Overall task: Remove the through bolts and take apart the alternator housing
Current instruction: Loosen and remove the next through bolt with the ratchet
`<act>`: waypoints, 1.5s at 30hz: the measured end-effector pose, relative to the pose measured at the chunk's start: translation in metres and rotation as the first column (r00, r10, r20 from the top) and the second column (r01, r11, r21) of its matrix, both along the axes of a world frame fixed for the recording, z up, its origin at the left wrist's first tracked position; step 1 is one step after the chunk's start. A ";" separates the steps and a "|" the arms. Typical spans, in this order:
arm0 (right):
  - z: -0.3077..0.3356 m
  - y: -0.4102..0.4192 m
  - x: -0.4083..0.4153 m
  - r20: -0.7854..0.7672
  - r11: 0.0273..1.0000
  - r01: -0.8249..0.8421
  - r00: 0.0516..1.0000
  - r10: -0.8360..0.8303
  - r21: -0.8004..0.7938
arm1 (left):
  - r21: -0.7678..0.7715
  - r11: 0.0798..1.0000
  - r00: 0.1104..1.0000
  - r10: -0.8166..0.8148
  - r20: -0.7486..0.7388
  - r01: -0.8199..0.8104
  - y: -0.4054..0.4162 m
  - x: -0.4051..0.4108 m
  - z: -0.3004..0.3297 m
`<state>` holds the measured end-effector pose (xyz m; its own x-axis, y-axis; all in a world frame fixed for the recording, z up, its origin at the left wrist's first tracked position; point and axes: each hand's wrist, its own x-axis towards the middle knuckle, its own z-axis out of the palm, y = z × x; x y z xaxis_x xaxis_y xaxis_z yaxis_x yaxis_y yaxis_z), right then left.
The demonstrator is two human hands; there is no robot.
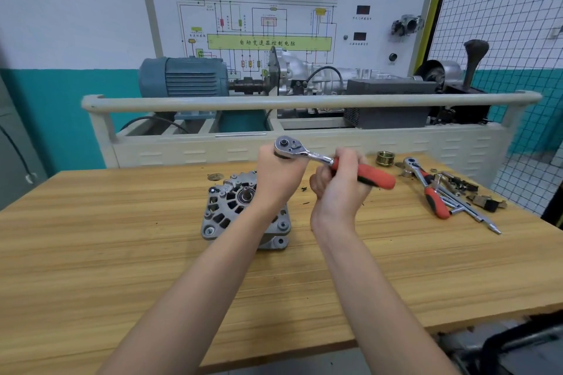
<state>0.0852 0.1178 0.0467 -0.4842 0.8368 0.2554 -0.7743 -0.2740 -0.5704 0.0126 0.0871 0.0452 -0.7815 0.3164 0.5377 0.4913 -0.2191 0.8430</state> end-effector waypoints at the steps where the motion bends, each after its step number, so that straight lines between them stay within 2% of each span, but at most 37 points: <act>1: 0.006 0.007 -0.002 0.042 0.999 -0.042 0.998 0.041 0.002 | -0.042 0.998 0.999 -0.048 -0.002 0.048 -0.004 -0.002 0.003; 4: 0.029 0.036 -0.013 0.213 0.972 -0.230 0.953 0.216 0.041 | -0.198 0.960 0.977 -0.209 -0.042 0.197 -0.018 -0.011 0.013; 7: 0.053 0.055 -0.026 0.389 0.855 -0.505 0.816 0.427 0.118 | -0.329 0.882 0.926 -0.374 -0.050 0.338 -0.025 -0.015 0.021; 10: 0.061 0.060 -0.033 0.395 0.797 -0.593 0.764 0.511 0.116 | -0.319 0.854 0.902 -0.432 0.007 0.411 -0.020 -0.012 0.022; 12: 0.056 0.055 -0.030 0.342 0.856 -0.514 0.817 0.464 0.065 | -0.266 0.879 0.914 -0.404 0.027 0.396 -0.016 -0.014 0.019; 14: 0.040 0.045 -0.023 0.257 0.946 -0.322 0.916 0.308 0.014 | -0.194 0.918 0.937 -0.347 0.028 0.346 -0.012 -0.014 0.015; 17: 0.009 0.017 -0.009 0.091 0.998 -0.070 0.993 0.071 -0.008 | -0.039 0.991 0.992 -0.125 0.014 0.126 -0.004 -0.010 0.008; 19: -0.003 0.001 -0.003 0.026 1.000 -0.015 1.000 0.015 0.010 | 0.045 0.999 1.000 0.005 0.014 -0.005 0.001 -0.006 0.002; 22: -0.002 0.003 -0.002 0.031 0.999 -0.035 0.999 0.034 0.022 | 0.014 1.000 1.000 0.008 0.000 -0.008 0.003 -0.005 0.000; 25: 0.017 0.032 -0.008 0.152 0.973 -0.219 0.966 0.208 0.066 | -0.098 0.987 0.990 -0.131 -0.051 0.126 -0.008 -0.011 0.005; 28: 0.046 0.061 -0.020 0.387 0.825 -0.541 0.804 0.452 0.160 | -0.247 0.925 0.943 -0.319 -0.098 0.287 -0.020 -0.015 0.009; 29: 0.052 0.067 -0.025 0.434 0.775 -0.608 0.753 0.495 0.173 | -0.269 0.906 0.928 -0.362 -0.092 0.327 -0.021 -0.015 0.010; 31: 0.060 0.069 -0.033 0.462 0.737 -0.653 0.716 0.523 0.178 | -0.258 0.885 0.909 -0.413 -0.054 0.387 -0.018 -0.015 0.012; 33: 0.060 0.064 -0.037 0.422 0.780 -0.608 0.752 0.506 0.148 | -0.222 0.887 0.906 -0.421 -0.030 0.405 -0.015 -0.014 0.013; 35: 0.049 0.056 -0.033 0.318 0.877 -0.474 0.845 0.429 0.075 | -0.168 0.912 0.924 -0.382 -0.013 0.375 -0.012 -0.015 0.011; 38: 0.019 0.032 -0.018 0.143 0.987 -0.161 0.976 0.163 -0.022 | -0.039 0.979 0.980 -0.201 0.010 0.201 -0.004 -0.012 0.006; 40: 0.002 0.011 -0.007 0.037 0.999 -0.025 0.999 0.026 -0.036 | 0.029 0.997 0.997 -0.075 0.011 0.074 0.002 -0.006 0.002; 42: -0.007 -0.001 0.000 -0.020 1.000 0.008 1.000 -0.009 -0.025 | 0.059 0.998 1.000 -0.011 -0.009 0.012 0.006 -0.002 -0.002; 45: -0.002 0.007 0.000 0.025 1.000 -0.014 1.000 0.014 -0.007 | 0.028 0.999 0.999 -0.036 -0.005 0.036 0.005 -0.003 -0.001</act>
<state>0.0850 0.1243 0.0450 -0.5022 0.8316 0.2370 -0.7559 -0.2891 -0.5874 0.0094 0.0923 0.0440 -0.7676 0.3289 0.5501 0.4862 -0.2604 0.8341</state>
